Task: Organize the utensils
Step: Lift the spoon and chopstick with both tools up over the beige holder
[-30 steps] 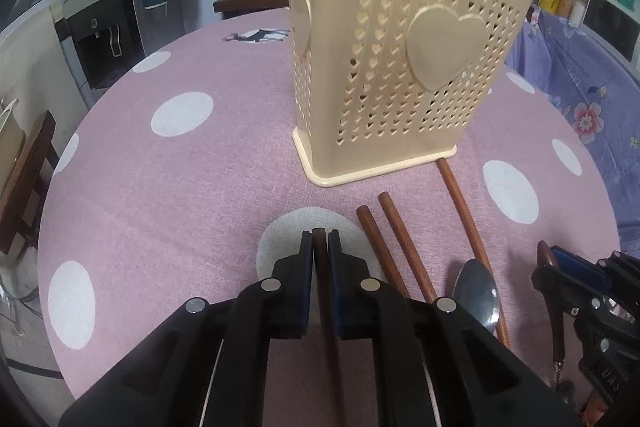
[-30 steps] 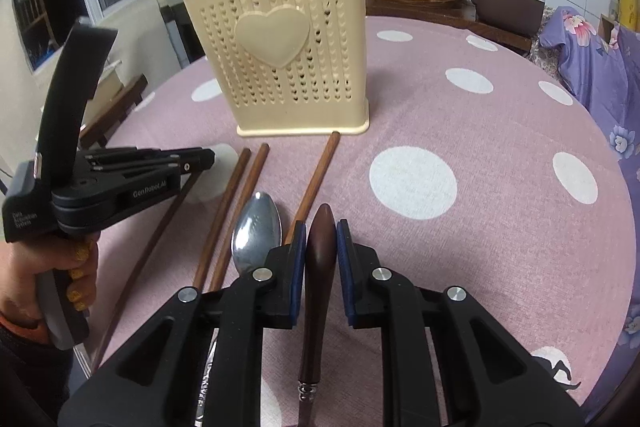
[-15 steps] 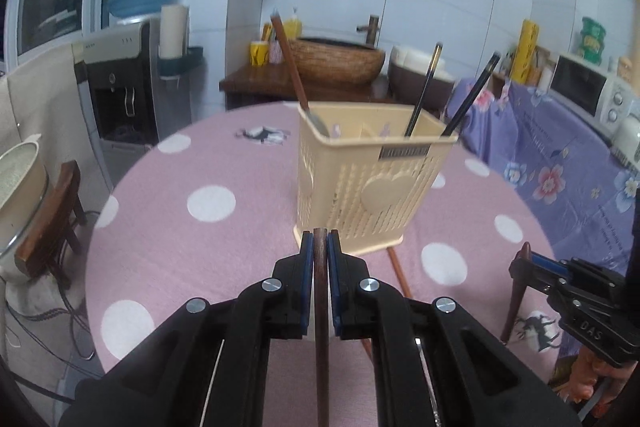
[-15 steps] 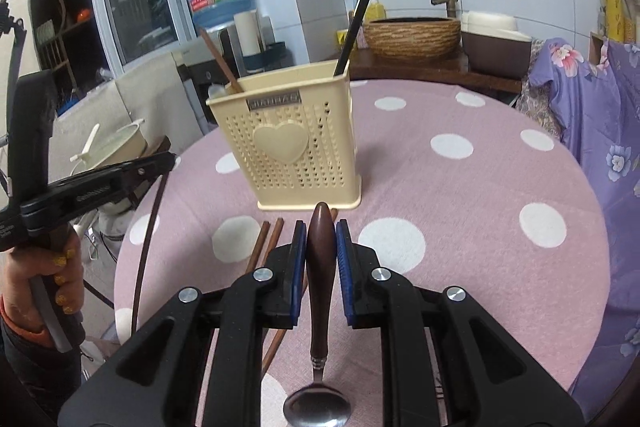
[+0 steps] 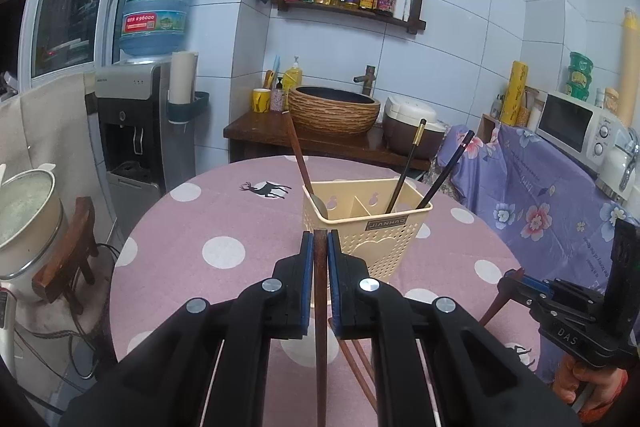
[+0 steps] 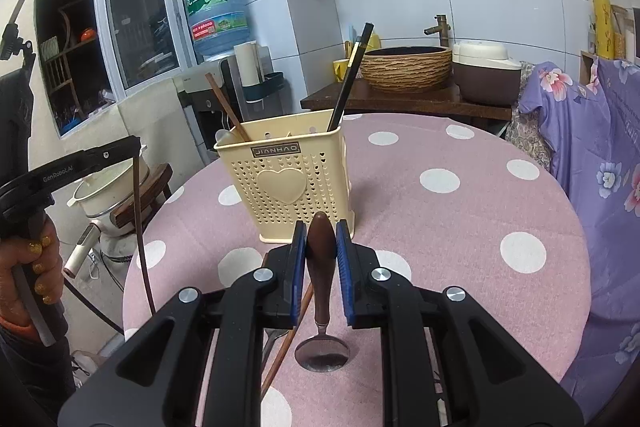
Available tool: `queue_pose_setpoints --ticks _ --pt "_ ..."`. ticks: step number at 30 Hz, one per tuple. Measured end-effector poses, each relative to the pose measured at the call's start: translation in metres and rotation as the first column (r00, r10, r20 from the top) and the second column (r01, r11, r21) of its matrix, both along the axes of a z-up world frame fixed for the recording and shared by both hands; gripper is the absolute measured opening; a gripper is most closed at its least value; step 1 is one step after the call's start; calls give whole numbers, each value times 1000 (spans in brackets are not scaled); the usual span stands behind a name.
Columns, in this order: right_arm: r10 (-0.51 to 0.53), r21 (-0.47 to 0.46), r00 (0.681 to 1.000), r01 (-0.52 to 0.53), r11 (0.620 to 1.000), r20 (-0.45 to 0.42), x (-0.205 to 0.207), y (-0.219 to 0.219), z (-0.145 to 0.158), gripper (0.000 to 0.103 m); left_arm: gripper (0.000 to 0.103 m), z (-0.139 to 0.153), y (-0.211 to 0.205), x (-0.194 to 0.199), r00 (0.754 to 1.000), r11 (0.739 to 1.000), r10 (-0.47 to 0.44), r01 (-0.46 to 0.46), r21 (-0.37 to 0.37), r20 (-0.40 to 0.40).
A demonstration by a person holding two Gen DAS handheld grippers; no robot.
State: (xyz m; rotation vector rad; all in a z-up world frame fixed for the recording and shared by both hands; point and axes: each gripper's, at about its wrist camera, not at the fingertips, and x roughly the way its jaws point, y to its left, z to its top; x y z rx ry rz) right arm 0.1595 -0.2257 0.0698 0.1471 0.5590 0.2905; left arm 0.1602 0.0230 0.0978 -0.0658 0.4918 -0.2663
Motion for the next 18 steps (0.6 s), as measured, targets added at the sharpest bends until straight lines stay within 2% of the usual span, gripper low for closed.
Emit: queue_pose_setpoints --ticks 18 --pt "18 -33 999 -18 999 28 1 9 14 16 8 11 6 -4 999 1000 -14 15 -18 32"
